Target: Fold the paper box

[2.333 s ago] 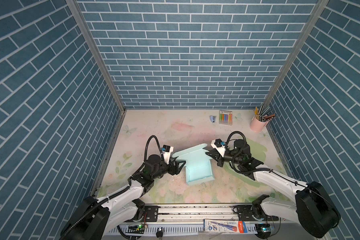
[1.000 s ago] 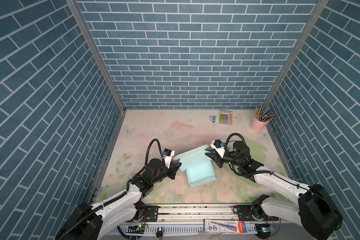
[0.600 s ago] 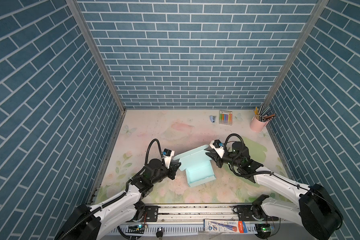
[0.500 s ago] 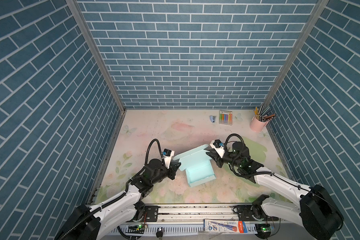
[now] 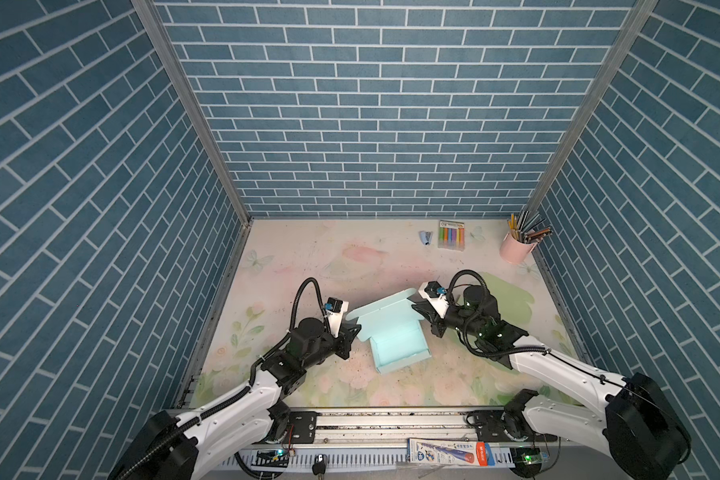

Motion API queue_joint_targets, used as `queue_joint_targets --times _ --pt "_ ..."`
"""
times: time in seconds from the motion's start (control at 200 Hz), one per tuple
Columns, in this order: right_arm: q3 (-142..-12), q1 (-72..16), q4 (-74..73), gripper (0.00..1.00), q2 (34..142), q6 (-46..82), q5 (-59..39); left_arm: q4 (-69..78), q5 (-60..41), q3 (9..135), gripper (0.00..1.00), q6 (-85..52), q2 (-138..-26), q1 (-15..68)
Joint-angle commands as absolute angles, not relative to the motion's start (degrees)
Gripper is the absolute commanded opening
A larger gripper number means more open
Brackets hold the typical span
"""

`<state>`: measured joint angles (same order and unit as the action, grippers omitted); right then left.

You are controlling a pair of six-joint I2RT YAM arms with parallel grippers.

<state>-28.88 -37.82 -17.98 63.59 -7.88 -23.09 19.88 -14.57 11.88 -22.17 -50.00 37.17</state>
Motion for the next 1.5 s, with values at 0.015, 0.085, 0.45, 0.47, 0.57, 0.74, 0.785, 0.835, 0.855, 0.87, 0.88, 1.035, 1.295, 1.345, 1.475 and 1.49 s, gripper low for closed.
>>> queue_joint_targets --times 0.015,0.085,0.45,0.47,0.57,0.74,0.785,0.835,0.855,0.87,0.88,1.035,1.295,1.345,1.475,1.49 --pt "-30.10 -39.37 -17.32 0.04 62.28 -9.31 -20.13 17.26 -11.90 14.11 0.00 -21.44 -48.46 37.68" --pt "-30.45 -41.04 -17.23 0.04 62.63 -9.40 -18.25 16.79 -10.82 15.05 0.00 -21.47 -48.01 37.81" --pt "-34.72 -48.69 -22.09 0.01 71.48 -4.16 -5.83 21.71 -3.05 19.30 0.00 -22.82 -52.22 38.32" --pt "-35.07 -49.27 -22.29 0.01 72.05 -4.02 -4.58 22.18 -2.80 19.33 0.00 -22.79 -52.64 38.36" --pt "-37.60 -51.61 -21.26 0.02 75.78 -3.93 -1.07 24.50 -1.71 19.91 0.00 -22.93 -54.76 38.57" --pt "-39.34 -53.61 -19.53 0.04 79.50 -3.09 0.02 27.86 0.23 20.43 0.00 -22.81 -56.89 39.11" --pt "-39.04 -53.83 -20.02 0.05 79.63 -2.64 -1.00 28.29 0.71 20.72 0.00 -22.59 -57.50 39.11" --pt "-38.78 -53.96 -20.36 0.07 79.50 -1.93 -2.43 28.71 1.13 21.24 0.00 -22.26 -58.04 39.11" --pt "-38.69 -53.99 -20.52 0.07 79.41 -1.59 -3.06 28.99 1.25 21.37 0.00 -22.20 -58.22 39.11" --pt "-38.63 -53.99 -20.70 0.07 79.33 -1.35 -3.46 29.14 1.31 21.50 0.00 -22.09 -58.31 39.18" --pt "-38.55 -53.97 -20.91 0.08 79.29 -1.22 -3.87 29.28 1.38 21.53 0.00 -22.07 -58.41 39.08" --pt "-38.55 -53.99 -21.89 0.10 79.35 1.24 -7.00 30.62 2.56 22.77 0.00 -21.53 -59.24 39.56" --pt "-43.33 -53.94 -18.60 0.11 83.15 5.00 -5.72 33.01 4.58 22.91 0.00 -21.41 -60.27 40.75" --pt "-44.00 -53.99 -18.73 0.11 84.02 5.82 -6.24 33.73 4.98 22.68 0.00 -21.54 -60.70 40.98" --pt "-45.11 -53.97 -19.51 0.12 85.77 9.14 -6.26 35.23 5.42 22.07 0.00 -21.56 -61.59 41.65" --pt "-45.23 -53.90 -19.46 0.13 85.88 9.58 -6.02 35.31 5.49 22.02 0.00 -21.56 -61.61 41.72"
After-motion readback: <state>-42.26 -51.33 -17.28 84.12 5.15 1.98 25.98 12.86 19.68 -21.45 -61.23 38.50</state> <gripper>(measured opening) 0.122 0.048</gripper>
